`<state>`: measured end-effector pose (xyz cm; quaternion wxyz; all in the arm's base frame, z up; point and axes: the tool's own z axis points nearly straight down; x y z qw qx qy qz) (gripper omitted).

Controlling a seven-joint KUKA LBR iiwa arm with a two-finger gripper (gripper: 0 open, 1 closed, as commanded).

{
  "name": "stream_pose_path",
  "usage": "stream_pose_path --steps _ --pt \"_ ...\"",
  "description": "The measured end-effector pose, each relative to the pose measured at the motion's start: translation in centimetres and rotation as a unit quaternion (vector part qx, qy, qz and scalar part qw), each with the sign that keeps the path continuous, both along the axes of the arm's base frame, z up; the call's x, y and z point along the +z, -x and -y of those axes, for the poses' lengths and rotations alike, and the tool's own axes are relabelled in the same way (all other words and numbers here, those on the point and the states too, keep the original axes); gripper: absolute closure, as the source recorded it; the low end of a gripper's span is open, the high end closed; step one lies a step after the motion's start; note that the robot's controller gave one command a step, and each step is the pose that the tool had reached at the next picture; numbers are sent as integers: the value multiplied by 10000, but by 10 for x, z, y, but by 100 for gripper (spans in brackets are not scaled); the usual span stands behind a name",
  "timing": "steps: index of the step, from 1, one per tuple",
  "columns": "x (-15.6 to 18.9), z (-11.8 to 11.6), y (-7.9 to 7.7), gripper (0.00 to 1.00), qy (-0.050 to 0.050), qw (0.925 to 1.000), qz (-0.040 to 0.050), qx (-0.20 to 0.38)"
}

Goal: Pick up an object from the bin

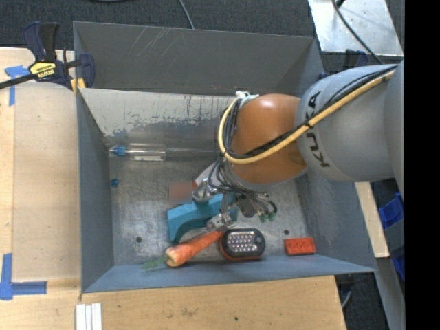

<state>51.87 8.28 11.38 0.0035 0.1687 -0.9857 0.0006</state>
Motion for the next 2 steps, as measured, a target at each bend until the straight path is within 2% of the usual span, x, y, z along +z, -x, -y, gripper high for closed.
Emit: stream_pose_path --steps 1,2 --pt "60 -8 -2 100 -4 10000 -3 -9" --pt "114 1 11 100 -7 10000 -3 -17"
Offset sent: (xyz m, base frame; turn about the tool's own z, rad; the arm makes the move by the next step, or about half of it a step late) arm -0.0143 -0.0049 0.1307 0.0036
